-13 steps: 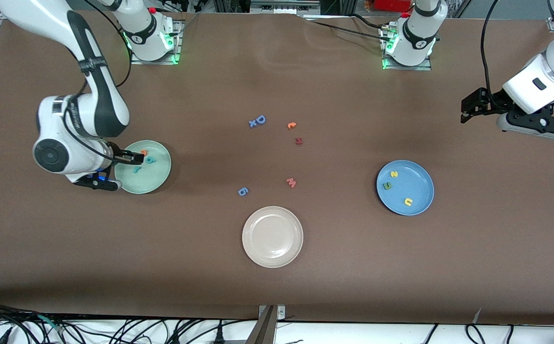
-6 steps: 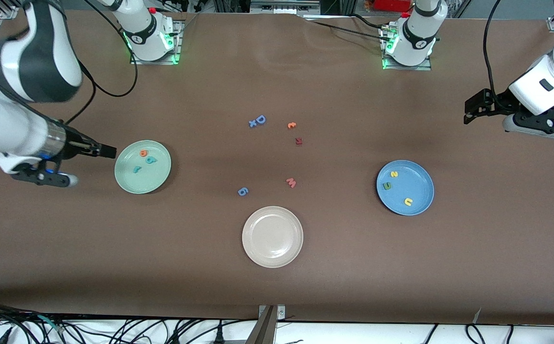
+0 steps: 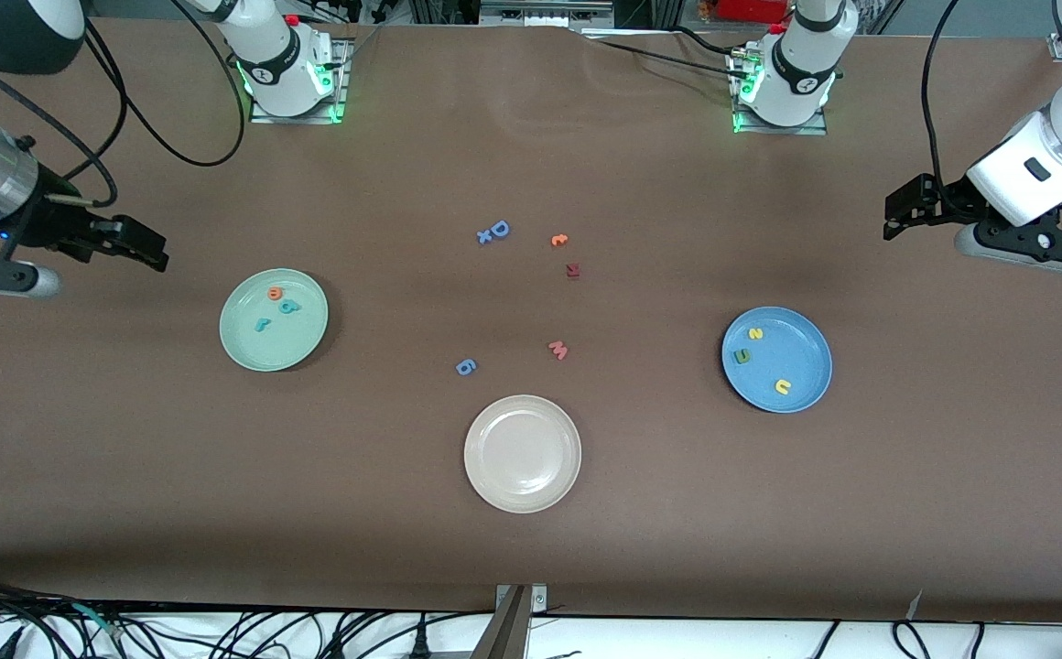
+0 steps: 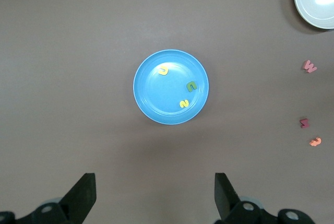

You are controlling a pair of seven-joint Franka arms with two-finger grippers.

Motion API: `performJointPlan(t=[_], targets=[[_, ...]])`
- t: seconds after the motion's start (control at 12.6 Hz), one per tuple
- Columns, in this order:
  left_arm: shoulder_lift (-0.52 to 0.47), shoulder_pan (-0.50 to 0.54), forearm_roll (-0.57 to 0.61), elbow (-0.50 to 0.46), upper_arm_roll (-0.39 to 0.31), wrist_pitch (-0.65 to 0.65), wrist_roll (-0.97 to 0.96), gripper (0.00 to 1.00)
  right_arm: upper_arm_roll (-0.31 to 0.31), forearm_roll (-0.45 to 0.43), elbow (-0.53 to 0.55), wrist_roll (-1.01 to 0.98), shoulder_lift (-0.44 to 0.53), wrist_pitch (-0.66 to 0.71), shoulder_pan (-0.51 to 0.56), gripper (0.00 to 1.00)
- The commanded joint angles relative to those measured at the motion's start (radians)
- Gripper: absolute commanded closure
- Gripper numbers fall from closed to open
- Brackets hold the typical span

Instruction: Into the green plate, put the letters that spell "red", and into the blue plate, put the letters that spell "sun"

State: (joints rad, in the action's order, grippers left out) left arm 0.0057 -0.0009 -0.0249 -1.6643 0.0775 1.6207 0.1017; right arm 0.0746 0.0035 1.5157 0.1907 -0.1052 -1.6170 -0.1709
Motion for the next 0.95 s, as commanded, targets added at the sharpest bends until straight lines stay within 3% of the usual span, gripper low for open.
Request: performJointPlan(t=[0.0,0.87], targets=[[0.011,-0.001,-0.017,0.026,0.001,-0.019,-0.005,0.00,-0.004,-0.037,0.015,-0.053,0.054,-0.009,0.007,0.01],[0.010,0.002,-0.017,0.032,0.001,-0.021,-0.004,0.00,-0.004,-0.039,0.015,-0.040,0.067,-0.011,0.004,0.01]])
